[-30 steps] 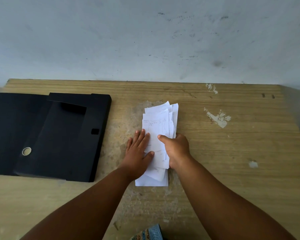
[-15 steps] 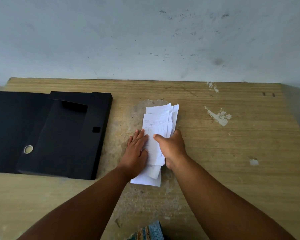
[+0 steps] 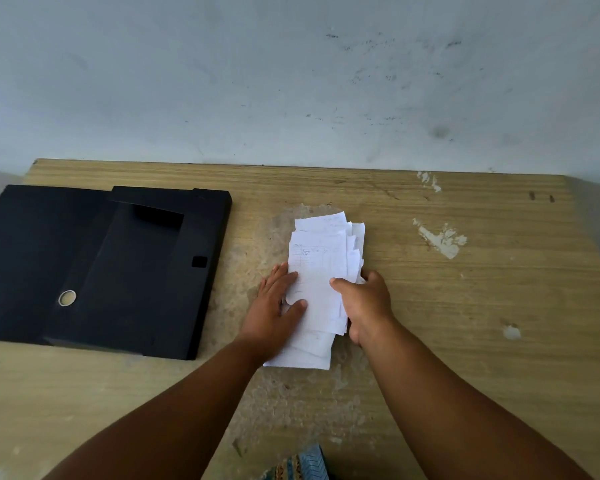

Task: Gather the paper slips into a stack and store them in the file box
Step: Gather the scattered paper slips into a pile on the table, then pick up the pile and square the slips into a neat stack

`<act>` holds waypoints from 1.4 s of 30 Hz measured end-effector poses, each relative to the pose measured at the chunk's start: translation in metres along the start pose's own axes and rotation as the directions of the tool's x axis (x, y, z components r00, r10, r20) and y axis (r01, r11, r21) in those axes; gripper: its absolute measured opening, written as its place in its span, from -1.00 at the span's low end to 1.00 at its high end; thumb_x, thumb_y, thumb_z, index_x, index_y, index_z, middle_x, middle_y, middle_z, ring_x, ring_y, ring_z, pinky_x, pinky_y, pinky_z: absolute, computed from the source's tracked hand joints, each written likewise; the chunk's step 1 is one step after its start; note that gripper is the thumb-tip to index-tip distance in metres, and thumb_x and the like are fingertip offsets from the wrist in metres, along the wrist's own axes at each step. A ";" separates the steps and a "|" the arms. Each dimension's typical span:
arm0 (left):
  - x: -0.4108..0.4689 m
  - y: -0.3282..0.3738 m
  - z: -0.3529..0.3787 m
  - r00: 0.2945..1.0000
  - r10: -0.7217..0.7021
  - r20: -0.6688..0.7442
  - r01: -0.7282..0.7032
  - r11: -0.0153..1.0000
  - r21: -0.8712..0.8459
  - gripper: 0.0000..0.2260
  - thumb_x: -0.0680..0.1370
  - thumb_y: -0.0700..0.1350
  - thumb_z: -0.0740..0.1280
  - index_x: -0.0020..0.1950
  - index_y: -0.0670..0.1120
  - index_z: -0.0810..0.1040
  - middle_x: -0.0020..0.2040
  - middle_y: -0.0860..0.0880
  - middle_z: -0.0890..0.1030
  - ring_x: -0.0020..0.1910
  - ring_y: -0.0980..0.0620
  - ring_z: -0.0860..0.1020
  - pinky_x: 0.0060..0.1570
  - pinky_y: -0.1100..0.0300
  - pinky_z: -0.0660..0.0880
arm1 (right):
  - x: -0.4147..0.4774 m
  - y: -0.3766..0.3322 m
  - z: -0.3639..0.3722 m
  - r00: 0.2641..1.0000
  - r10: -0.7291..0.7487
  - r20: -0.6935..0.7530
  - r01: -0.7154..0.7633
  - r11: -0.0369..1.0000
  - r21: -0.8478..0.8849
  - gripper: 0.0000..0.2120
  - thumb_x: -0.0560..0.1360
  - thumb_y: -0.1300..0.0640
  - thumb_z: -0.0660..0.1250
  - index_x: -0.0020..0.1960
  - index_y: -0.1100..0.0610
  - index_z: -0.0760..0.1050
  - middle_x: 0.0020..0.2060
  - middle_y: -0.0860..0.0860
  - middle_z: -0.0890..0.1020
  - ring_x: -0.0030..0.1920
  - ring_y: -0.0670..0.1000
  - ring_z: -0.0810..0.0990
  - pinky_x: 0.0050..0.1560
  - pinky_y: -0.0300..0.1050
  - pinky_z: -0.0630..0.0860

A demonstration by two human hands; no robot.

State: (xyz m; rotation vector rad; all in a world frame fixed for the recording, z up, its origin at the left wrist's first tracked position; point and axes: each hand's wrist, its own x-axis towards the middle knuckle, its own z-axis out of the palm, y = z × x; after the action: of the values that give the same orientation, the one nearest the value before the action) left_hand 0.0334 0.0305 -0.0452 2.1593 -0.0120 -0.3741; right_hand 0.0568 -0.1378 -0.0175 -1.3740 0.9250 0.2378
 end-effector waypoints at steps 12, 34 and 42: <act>0.011 0.045 -0.011 0.946 -0.310 0.096 0.284 0.649 -0.706 -0.57 0.49 0.03 0.53 0.30 -0.11 0.60 0.15 -0.05 0.73 0.12 -0.12 0.69 -0.03 0.10 0.65 | -0.012 -0.022 -0.050 0.847 -0.462 0.264 0.476 0.879 0.014 -0.66 0.40 0.21 0.45 0.12 -0.08 0.57 0.06 0.02 0.74 0.08 0.09 0.71 0.07 0.13 0.66; -0.015 0.062 0.030 0.955 0.006 -0.296 -0.132 0.904 -0.408 -0.55 0.46 -0.31 0.43 0.23 0.11 0.51 0.06 0.15 0.69 0.08 0.14 0.64 0.02 0.19 0.60 | -0.038 0.016 -0.053 0.800 -0.600 0.026 0.599 0.794 -0.107 -0.48 0.42 0.17 0.40 0.26 -0.16 0.30 0.02 -0.17 0.60 -0.04 -0.36 0.61 -0.17 -0.50 0.48; -0.018 0.072 0.026 0.948 0.111 -0.299 -0.274 0.762 -0.587 -0.70 0.51 -0.04 0.39 0.22 -0.04 0.49 0.17 -0.17 0.63 0.18 -0.20 0.60 0.12 -0.15 0.58 | -0.045 0.012 -0.044 0.842 -0.534 0.082 0.514 0.839 0.180 -0.51 0.38 -0.25 0.29 0.22 -0.05 0.41 0.08 -0.02 0.63 -0.01 -0.10 0.68 -0.14 -0.15 0.61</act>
State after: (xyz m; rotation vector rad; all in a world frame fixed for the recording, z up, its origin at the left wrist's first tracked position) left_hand 0.0188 -0.0292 0.0037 1.5036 0.0255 0.0292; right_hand 0.0015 -0.1591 0.0072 -1.3982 0.4171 -0.1626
